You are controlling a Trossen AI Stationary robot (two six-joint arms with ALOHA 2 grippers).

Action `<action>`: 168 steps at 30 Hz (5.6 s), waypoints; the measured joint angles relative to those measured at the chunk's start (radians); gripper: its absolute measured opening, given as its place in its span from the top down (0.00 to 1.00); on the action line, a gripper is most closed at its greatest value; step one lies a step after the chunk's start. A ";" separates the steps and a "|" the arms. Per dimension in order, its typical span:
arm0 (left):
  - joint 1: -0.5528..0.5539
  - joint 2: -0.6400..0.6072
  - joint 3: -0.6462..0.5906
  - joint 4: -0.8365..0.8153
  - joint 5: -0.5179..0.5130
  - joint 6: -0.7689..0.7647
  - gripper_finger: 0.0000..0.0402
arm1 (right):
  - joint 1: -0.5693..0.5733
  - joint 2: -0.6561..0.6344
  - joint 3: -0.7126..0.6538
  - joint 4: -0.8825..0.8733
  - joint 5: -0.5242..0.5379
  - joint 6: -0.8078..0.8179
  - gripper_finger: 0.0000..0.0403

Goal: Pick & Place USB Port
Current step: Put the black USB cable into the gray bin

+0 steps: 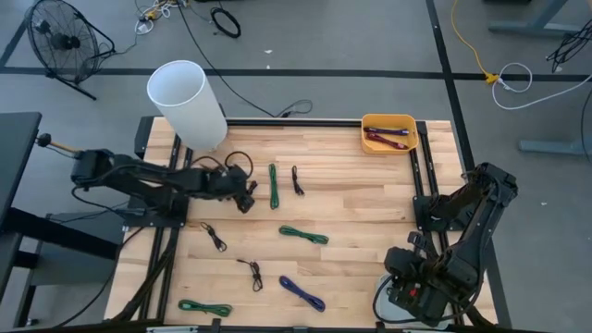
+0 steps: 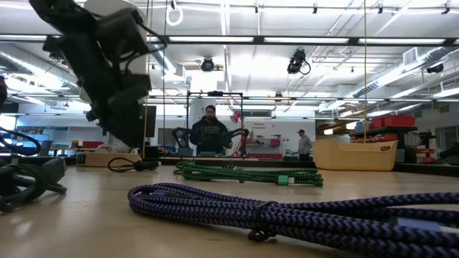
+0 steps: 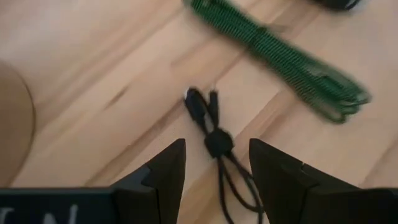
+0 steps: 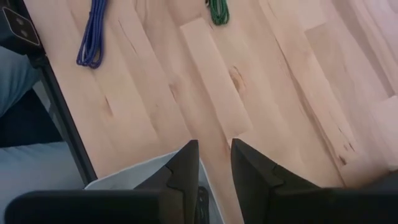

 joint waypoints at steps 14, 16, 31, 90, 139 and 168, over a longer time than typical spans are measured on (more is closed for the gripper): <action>0.090 0.198 0.005 0.109 0.175 0.025 0.55 | 0.000 0.000 0.000 0.010 0.000 -0.006 0.77; 0.090 0.222 0.006 0.111 0.172 0.027 0.55 | 0.000 0.000 0.000 0.010 0.000 -0.006 0.77; 0.034 0.130 0.053 0.204 0.168 0.125 0.91 | -0.012 0.000 0.000 0.013 0.208 -0.047 0.77; -0.115 -0.046 0.067 0.991 0.358 0.563 0.91 | -0.770 0.037 -0.029 1.147 0.033 -1.332 0.79; -0.100 -0.047 0.070 0.905 0.279 0.549 0.75 | -0.292 -0.135 -0.031 0.202 -0.417 -0.299 0.98; -0.100 -0.047 0.069 0.898 0.279 0.557 0.75 | -0.033 -0.069 -0.031 0.137 -0.533 0.140 0.98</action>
